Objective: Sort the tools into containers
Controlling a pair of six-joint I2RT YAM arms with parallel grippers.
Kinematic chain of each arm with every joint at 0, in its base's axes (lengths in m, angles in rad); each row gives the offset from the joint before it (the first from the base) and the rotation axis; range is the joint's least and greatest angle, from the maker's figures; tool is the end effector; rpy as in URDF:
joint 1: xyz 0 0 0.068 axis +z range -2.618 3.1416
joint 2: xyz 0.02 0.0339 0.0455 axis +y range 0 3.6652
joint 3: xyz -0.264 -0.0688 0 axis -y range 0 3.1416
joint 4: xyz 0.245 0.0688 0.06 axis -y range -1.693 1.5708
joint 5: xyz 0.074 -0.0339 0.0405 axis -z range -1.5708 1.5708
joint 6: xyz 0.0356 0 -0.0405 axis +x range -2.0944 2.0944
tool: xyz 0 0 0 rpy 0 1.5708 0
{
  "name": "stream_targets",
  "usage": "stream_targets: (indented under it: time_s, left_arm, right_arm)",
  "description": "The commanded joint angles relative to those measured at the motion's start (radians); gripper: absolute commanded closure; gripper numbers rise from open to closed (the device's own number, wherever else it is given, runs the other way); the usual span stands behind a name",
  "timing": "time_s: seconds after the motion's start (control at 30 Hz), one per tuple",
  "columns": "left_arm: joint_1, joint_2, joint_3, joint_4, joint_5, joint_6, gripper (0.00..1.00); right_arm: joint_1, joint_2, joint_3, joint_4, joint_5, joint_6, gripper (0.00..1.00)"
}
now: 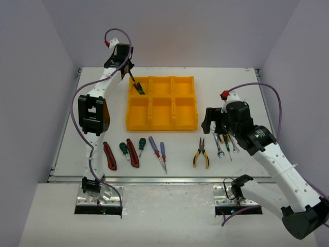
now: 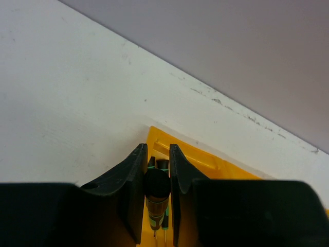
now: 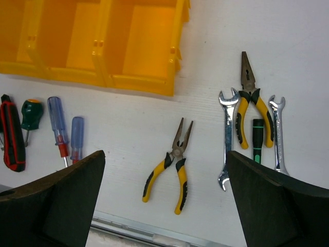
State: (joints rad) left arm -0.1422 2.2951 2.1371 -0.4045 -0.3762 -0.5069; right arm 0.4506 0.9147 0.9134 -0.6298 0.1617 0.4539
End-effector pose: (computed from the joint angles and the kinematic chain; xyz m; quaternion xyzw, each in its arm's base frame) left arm 0.5334 -0.0631 0.2748 -0.2448 0.8295 0.0039 0.5020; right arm 0.1755 0.0785 0.3180 0.0380 0.8887 0.1324 0.4374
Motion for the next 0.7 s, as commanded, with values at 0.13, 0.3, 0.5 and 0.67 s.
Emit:
stream_targets:
  time_s: [0.13,0.3,0.5,0.67]
  left_arm:
    - [-0.028,-0.064,-0.094,0.033,0.108,-0.116,1.0]
    - [-0.047,-0.053,-0.102,-0.027,0.156,-0.164,0.77]
    - [-0.058,-0.134,-0.051,-0.056,0.236,-0.152,0.28]
    - [-0.066,-0.352,-0.033,-0.078,0.259,-0.121,0.13]
  right_arm:
    - [-0.075,0.094,0.007,-0.031,0.097,0.005,0.01]
    - [-0.13,0.154,0.001,-0.036,0.066,0.005,0.01]
    - [-0.166,0.189,0.026,-0.052,0.065,-0.012,0.01]
    - [-0.193,0.244,0.012,-0.059,0.033,-0.057,0.01]
